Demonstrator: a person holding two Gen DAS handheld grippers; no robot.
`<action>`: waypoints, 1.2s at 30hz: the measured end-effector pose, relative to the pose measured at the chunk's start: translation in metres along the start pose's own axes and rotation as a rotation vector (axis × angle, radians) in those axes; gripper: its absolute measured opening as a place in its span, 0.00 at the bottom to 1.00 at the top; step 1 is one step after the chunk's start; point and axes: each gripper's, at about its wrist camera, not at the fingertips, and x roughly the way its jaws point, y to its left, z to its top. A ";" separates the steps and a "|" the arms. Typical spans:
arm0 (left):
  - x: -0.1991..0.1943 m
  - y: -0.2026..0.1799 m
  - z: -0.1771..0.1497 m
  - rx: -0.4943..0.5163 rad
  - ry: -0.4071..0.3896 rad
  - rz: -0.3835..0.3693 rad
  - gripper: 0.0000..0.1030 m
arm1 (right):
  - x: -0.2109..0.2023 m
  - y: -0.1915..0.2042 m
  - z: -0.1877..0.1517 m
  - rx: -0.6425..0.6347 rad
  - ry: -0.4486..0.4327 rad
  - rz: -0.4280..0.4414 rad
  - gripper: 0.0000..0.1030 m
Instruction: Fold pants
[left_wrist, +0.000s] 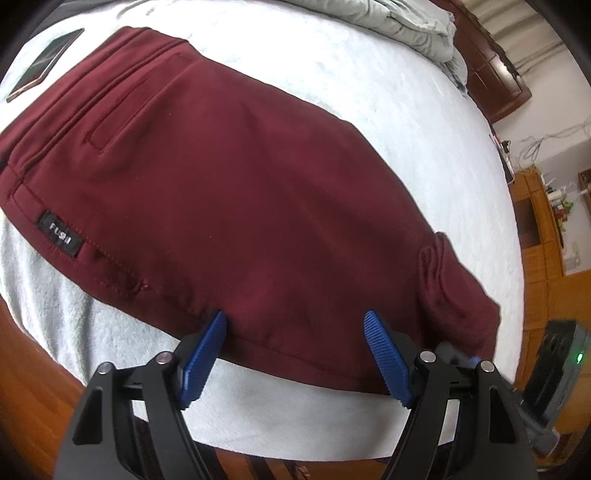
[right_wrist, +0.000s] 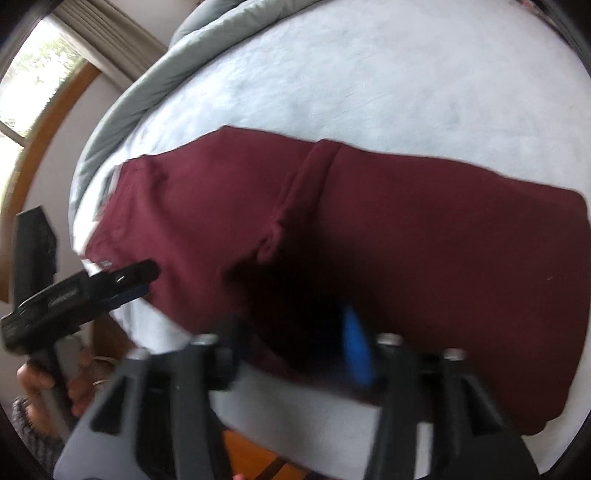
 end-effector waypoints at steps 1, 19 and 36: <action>-0.001 -0.001 0.001 -0.012 0.008 -0.025 0.75 | -0.002 -0.001 -0.001 0.000 0.015 0.037 0.75; 0.075 -0.079 -0.007 -0.047 0.279 -0.237 0.74 | -0.119 -0.122 -0.053 0.230 -0.149 0.014 0.75; 0.012 -0.087 -0.008 -0.031 0.079 -0.235 0.22 | -0.121 -0.154 -0.060 0.314 -0.176 0.000 0.75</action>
